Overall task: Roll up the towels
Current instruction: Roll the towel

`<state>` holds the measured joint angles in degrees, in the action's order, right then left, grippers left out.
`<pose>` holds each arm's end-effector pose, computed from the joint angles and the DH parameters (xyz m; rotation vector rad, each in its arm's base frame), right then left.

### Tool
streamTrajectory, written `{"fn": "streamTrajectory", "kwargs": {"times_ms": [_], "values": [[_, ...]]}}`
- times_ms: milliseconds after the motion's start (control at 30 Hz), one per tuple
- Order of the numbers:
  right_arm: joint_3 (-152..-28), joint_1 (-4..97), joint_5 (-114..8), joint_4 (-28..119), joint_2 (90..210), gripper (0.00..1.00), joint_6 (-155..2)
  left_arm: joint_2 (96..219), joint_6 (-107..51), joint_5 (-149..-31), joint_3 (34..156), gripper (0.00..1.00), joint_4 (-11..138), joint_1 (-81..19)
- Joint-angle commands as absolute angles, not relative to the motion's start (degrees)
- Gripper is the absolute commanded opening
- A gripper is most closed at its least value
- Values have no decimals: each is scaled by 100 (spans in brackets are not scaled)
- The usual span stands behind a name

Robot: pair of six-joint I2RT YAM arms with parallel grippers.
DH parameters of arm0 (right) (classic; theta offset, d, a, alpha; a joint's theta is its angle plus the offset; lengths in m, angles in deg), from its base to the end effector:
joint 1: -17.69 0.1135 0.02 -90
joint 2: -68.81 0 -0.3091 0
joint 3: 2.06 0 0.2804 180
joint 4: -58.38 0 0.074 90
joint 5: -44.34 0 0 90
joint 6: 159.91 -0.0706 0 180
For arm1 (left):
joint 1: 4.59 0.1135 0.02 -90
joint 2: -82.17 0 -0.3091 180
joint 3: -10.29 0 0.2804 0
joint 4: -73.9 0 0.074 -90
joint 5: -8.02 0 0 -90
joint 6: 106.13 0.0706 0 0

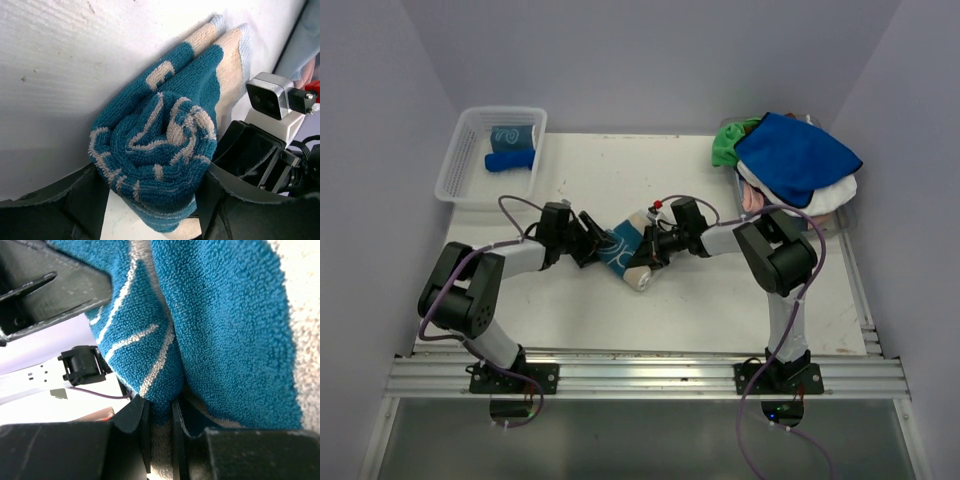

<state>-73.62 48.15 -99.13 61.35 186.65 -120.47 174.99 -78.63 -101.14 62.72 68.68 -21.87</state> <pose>0.3527 0.2733 0.1046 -0.1019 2.6330 1.7079 0.3246 -0.1253 0.1400 -0.8247 2.4406 -1.0053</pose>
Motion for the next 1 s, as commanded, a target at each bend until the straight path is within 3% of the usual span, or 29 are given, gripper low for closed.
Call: {"fn": "streamTrajectory", "kwargs": {"times_ms": [0,33,67,167,267,467,667,967], "values": [[-7418,4837,-9638,5289,18746,12,-11677,17770,-7906,-9921,6641,65,6552,-2243],[-7436,4845,-9559,5148,18650,19,-11562,17823,-7871,-9903,6824,64,6368,-2243],[-7427,4837,-9480,4912,18562,33,-11474,17876,-7836,-9877,6913,63,5878,-2261],[-7427,4845,-8910,4279,18029,53,-11070,18008,-7704,-9833,7186,63,5366,-2261],[-7462,4863,-8101,3479,17282,62,-10534,18096,-7607,-9746,7388,63,4979,-2269],[-7787,5572,-5362,1940,15919,66,-9147,18262,-7528,-9736,7555,63,4757,-2269],[-8472,7154,-2918,1623,15942,66,-8091,18263,-7519,-9763,7538,63,4749,-2296],[-9140,8009,-1790,1912,17075,69,-7185,18263,-7528,-9807,7477,63,4766,-2287]]}}
